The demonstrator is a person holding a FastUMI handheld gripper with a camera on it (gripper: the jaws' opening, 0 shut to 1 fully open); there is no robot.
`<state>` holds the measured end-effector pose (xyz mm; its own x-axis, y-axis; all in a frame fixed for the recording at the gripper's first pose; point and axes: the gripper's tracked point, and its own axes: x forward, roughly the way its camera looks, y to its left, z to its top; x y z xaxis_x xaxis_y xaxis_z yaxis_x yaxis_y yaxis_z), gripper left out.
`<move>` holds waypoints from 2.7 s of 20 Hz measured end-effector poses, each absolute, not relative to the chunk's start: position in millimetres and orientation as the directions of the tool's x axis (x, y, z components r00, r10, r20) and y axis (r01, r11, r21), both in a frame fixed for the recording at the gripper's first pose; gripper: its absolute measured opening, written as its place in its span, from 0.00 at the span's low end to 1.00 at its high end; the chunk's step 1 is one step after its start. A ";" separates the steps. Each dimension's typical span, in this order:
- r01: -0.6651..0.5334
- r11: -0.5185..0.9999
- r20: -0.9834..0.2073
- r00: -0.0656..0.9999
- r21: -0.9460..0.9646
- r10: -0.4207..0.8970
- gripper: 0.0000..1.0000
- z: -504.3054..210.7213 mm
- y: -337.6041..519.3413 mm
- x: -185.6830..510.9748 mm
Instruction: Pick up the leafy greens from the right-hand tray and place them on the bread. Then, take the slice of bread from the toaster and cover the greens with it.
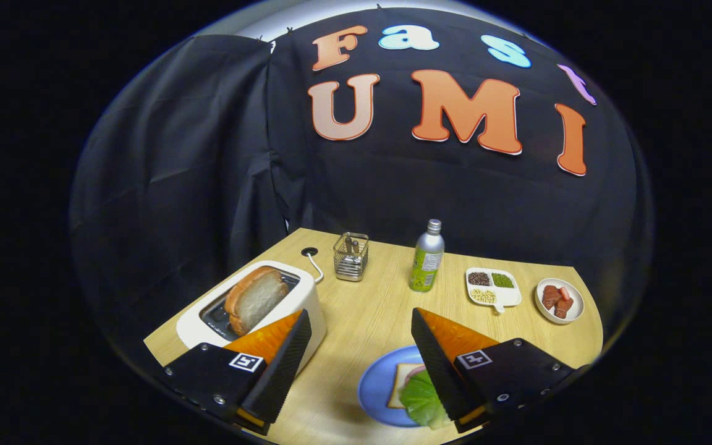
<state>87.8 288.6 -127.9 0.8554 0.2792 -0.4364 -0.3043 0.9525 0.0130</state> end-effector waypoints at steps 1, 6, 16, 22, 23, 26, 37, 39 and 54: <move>-0.313 0.950 -0.433 0.854 0.012 0.287 0.98 -125.6 299.1 88.6; -0.350 0.937 -0.422 0.850 -0.003 0.316 0.98 -115.1 346.9 90.9; -0.339 0.940 -0.480 0.830 -0.033 0.283 0.98 -136.9 388.3 91.4; -0.341 0.940 -0.535 0.797 -0.020 0.278 0.86 -158.9 406.2 86.2; -0.341 0.940 -0.542 0.793 -0.018 0.277 0.79 -160.9 409.1 86.0; -0.339 0.940 -0.549 0.794 -0.040 0.262 0.56 -163.3 411.4 84.5; -0.325 0.944 -0.526 0.813 -0.054 0.249 0.06 -148.0 412.6 88.7; -0.326 0.945 -0.519 0.814 -0.038 0.260 0.05 -141.6 412.6 89.2; -0.319 0.947 -0.439 0.846 0.038 0.303 0.05 -77.9 394.7 100.8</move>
<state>100.8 394.7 -77.9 0.8460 0.3028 -0.4389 -0.3191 0.9469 0.0381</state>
